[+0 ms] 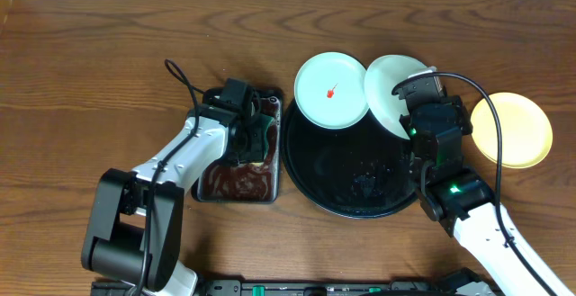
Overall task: Clean dirty plates on tray and stack at the side
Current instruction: 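Tilt the pale green plate upward with the right gripper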
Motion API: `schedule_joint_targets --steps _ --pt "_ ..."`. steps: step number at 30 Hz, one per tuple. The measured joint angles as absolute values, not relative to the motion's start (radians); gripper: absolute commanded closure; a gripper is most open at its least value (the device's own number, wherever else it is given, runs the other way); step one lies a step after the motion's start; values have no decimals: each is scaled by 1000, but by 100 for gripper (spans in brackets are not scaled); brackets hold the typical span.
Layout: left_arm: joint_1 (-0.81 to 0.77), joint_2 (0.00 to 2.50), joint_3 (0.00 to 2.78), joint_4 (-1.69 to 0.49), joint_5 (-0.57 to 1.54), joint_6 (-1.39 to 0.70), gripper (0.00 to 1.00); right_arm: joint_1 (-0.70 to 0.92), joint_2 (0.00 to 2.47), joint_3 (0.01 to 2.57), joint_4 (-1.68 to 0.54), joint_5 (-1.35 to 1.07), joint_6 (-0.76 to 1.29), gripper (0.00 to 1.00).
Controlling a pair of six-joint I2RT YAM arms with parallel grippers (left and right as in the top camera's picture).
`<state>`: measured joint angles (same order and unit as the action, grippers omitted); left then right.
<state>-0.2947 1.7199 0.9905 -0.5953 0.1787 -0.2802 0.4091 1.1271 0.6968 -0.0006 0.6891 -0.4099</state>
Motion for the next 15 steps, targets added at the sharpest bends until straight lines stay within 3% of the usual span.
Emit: schedule_joint_targets --steps 5,15 --pt "-295 1666 991 -555 175 -282 34 409 1127 697 3 689 -425 99" --pt "-295 1633 1003 -407 159 -283 33 409 1127 697 35 690 -429 99"
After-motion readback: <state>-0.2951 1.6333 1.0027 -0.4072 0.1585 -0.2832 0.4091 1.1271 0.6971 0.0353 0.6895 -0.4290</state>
